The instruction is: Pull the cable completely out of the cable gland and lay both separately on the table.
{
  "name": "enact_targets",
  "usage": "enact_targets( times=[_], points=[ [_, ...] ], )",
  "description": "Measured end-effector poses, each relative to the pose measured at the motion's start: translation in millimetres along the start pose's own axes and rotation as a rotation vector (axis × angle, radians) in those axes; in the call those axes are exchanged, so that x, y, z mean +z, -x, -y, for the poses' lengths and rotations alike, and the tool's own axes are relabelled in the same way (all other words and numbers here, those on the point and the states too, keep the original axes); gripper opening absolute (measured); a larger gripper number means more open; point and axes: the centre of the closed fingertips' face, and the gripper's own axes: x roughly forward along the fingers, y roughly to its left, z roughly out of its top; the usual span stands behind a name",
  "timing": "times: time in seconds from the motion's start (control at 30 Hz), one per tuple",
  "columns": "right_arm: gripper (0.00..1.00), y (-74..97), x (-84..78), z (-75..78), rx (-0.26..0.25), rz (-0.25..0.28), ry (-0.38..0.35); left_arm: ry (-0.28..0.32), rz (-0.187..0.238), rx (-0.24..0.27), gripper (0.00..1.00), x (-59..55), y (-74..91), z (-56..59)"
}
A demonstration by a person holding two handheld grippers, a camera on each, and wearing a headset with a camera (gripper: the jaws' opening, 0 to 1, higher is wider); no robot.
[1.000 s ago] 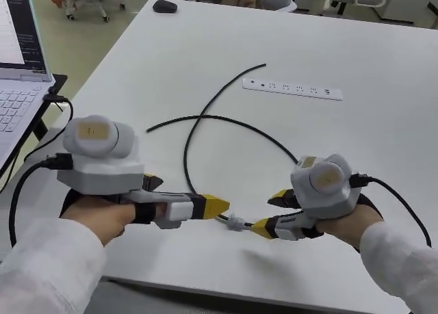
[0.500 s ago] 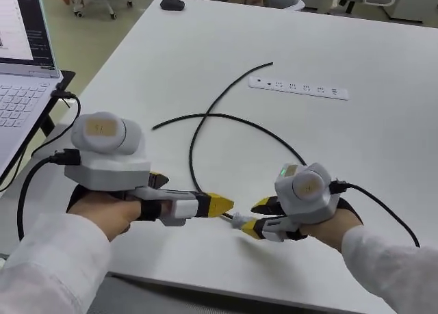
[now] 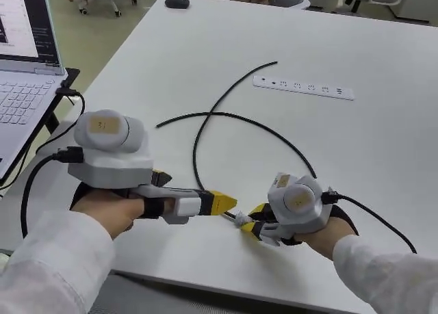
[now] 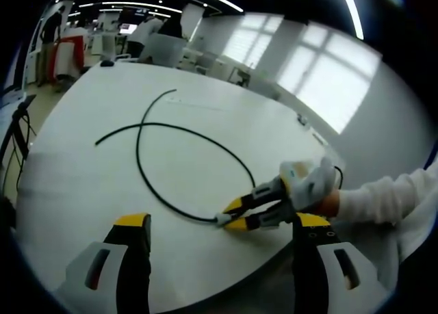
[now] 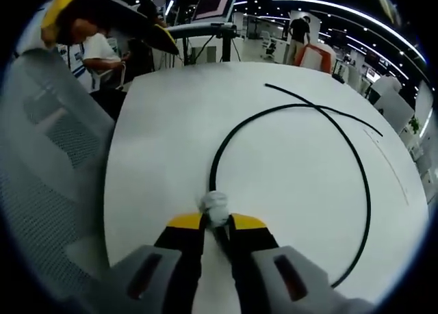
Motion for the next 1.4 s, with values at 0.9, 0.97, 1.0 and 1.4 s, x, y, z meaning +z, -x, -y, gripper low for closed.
enact_targets(
  times=[0.9,0.97,1.0,1.4],
  points=[
    [0.11,87.0,38.8,-5.4,0.013,0.103,0.100,-0.090,-0.011,-0.012,0.84,0.0,-2.8,9.8],
    [0.11,92.4,42.6,-6.5,0.006,0.119,0.112,-0.104,-0.008,-0.012,0.83,0.9,-2.5,10.3],
    [0.11,95.8,45.3,-7.4,0.005,0.130,0.122,-0.112,-0.005,-0.011,0.82,1.8,-2.5,10.4],
    [0.11,133.5,71.8,-14.6,-0.035,0.167,0.237,-0.252,0.104,-0.044,0.63,24.0,5.5,25.1]
  ],
)
